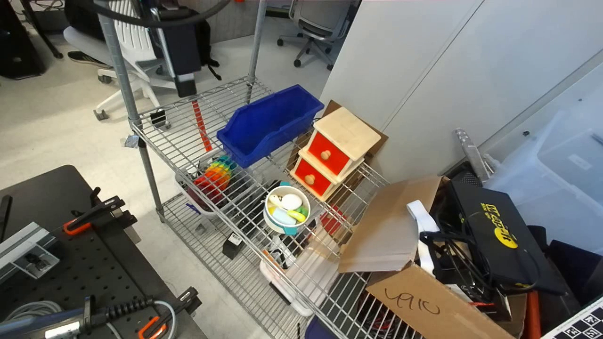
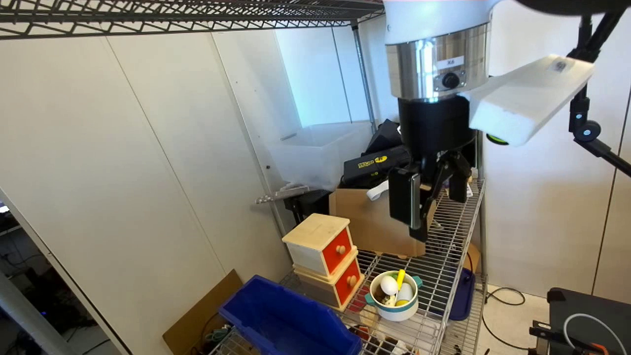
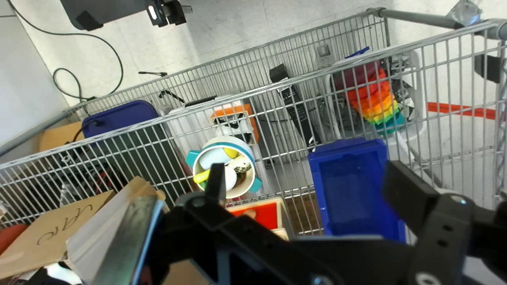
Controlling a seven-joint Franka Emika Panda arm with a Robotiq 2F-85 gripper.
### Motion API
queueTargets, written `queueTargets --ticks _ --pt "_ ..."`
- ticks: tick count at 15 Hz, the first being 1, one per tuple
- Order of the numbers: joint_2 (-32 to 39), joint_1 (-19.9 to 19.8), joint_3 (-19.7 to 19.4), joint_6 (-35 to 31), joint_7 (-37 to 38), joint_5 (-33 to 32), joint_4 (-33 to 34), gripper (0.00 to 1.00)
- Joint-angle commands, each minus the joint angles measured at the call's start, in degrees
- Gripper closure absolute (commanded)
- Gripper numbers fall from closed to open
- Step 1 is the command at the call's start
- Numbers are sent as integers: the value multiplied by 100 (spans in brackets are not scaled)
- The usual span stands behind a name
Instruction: Put the ball in the blue container
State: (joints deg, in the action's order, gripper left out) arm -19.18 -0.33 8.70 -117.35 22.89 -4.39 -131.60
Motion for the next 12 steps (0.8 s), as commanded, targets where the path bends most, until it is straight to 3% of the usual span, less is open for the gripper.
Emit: queueTargets --ticks 1,4,8,10,11,12 --pt "92 -97 -343 -12 -361 59 181 0" --pt "294 -31 -554 24 -1144 111 267 0" --pt "609 -5 -476 -279 -1820 -586 270 0" --pt "646 136 -557 -338 -2330 -343 253 0" --pt "560 50 -519 -281 -1898 -446 138 0" --pt "608 86 -519 -298 -2037 -437 151 0"
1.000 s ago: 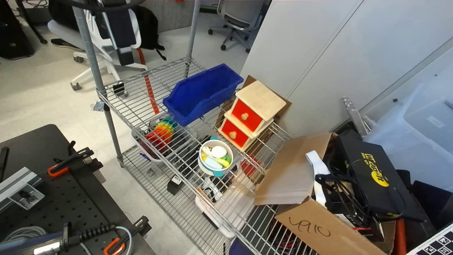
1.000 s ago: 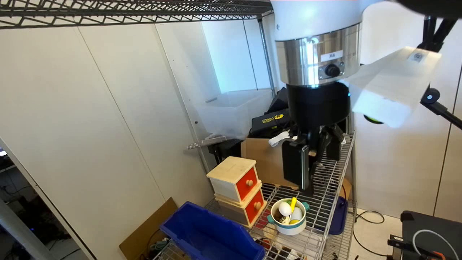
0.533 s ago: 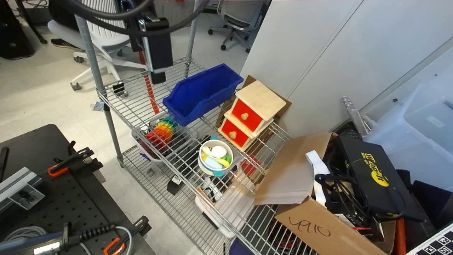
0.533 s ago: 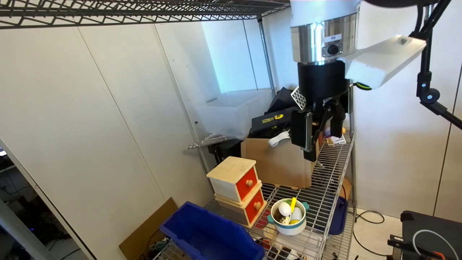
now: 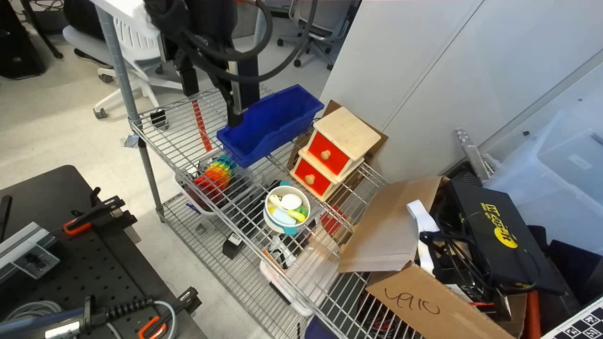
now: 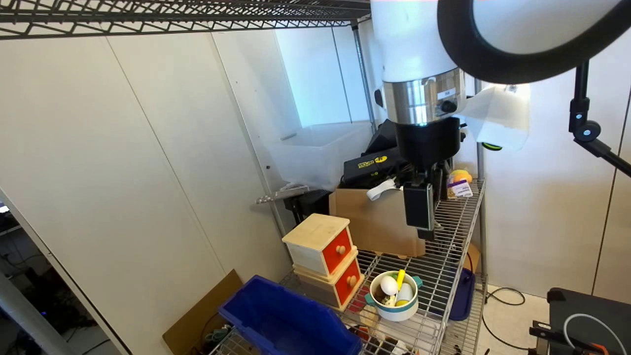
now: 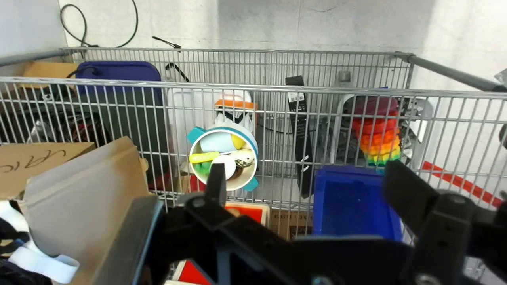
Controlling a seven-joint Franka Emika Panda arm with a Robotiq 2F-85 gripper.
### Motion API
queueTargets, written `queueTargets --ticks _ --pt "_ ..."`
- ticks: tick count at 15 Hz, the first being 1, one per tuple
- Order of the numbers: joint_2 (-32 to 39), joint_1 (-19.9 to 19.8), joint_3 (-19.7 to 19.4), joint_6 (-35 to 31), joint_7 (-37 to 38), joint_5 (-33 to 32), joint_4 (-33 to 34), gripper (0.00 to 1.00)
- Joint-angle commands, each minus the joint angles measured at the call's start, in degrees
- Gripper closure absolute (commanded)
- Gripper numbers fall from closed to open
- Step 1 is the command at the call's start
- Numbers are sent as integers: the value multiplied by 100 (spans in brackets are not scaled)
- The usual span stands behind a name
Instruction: Put the ball in the blue container
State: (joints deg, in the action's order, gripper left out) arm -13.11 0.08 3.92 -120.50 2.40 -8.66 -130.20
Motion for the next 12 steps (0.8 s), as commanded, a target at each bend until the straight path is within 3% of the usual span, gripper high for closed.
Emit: queueTargets --ticks 1,12 --pt "23 68 -40 15 -52 -8 19 0" --pt "23 83 -43 15 -134 -7 48 0"
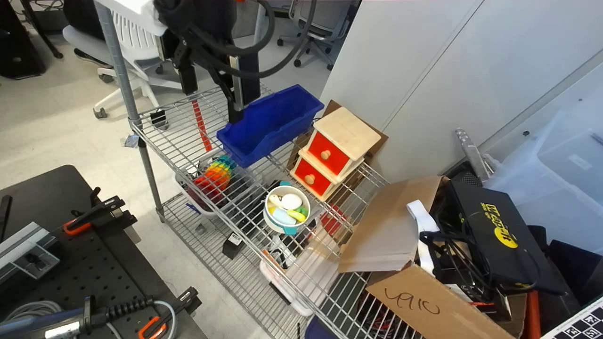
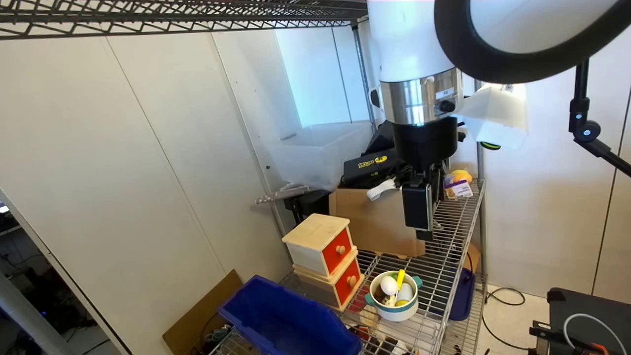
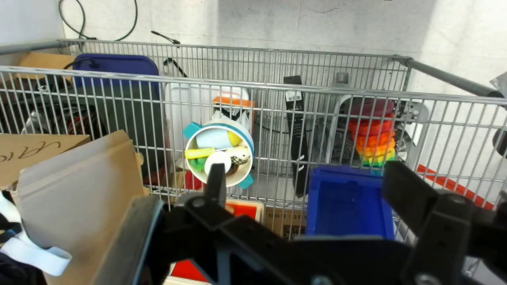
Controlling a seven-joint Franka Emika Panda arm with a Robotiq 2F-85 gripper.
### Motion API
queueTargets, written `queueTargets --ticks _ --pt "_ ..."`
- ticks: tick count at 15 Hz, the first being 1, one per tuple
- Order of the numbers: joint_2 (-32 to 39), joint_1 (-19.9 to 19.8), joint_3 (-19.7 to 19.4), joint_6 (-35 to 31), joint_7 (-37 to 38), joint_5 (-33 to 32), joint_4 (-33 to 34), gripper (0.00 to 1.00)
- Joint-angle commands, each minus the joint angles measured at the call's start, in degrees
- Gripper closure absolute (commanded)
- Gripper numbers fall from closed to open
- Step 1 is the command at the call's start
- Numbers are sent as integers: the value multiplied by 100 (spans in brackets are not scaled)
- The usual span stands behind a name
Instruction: Put the ball in the blue container
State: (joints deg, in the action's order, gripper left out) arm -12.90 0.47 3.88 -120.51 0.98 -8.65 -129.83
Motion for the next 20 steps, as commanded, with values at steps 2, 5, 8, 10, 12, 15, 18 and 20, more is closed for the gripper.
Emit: queueTargets --ticks 2,5,8,10,12,15,18,20 --pt "2 43 -39 16 7 -8 11 0" --pt "2 43 -39 16 6 -8 12 0" --pt "2 43 -39 16 5 -8 12 0" --pt "2 43 -39 16 5 -8 12 0" --pt "2 43 -39 16 5 -8 12 0" --pt "2 43 -39 16 5 -8 12 0" --pt "152 -39 -84 -53 85 -116 68 0" --pt "342 -107 -139 -151 130 -198 100 0"
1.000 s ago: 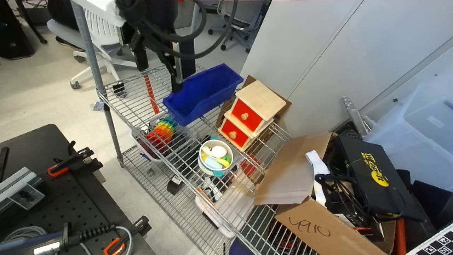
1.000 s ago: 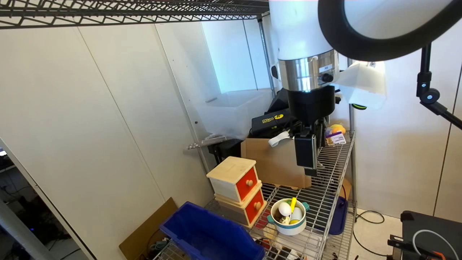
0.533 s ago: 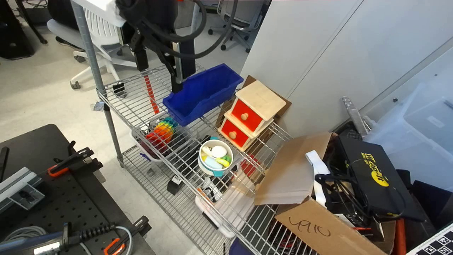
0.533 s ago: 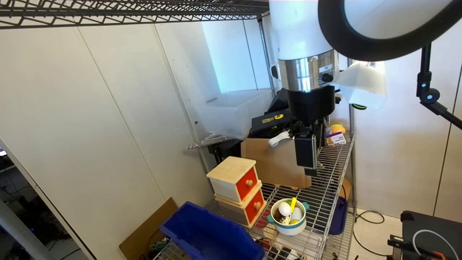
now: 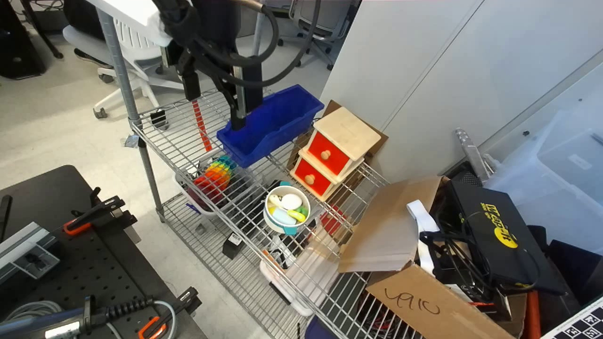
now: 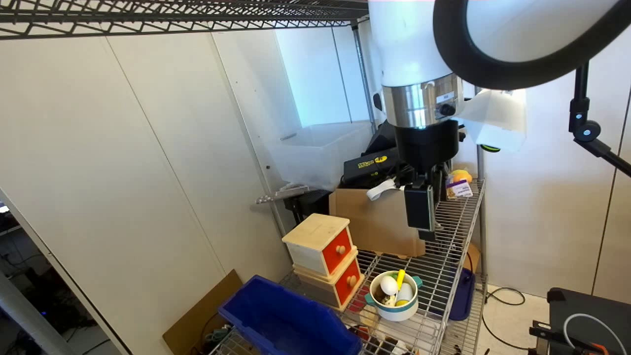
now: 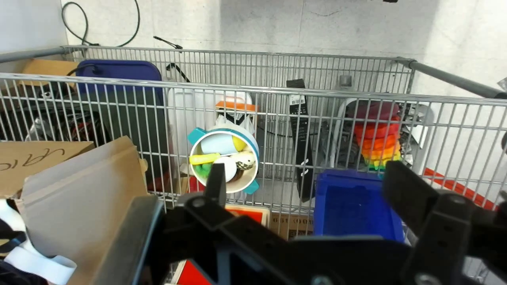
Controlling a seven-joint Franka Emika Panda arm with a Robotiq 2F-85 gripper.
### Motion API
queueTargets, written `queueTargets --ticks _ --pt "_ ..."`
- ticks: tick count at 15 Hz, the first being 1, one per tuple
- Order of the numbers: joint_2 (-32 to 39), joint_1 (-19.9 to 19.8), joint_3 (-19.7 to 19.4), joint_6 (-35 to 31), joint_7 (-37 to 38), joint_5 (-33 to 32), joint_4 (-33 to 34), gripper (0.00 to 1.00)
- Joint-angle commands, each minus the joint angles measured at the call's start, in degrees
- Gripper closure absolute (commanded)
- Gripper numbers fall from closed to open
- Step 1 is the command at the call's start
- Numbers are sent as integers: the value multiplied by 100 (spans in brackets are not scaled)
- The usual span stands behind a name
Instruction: Put the ball in the blue container
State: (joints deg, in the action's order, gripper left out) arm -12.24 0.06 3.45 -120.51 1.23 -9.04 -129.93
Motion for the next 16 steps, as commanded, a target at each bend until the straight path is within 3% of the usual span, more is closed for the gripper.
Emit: queueTargets --ticks 1,5,9,16 --pt "380 -80 -144 -185 22 -140 114 0" --pt "1031 -244 -284 -459 260 -473 194 0" --pt "1662 -263 -430 -531 46 -294 467 0" --pt "2364 -250 -558 -1826 114 -334 650 0"
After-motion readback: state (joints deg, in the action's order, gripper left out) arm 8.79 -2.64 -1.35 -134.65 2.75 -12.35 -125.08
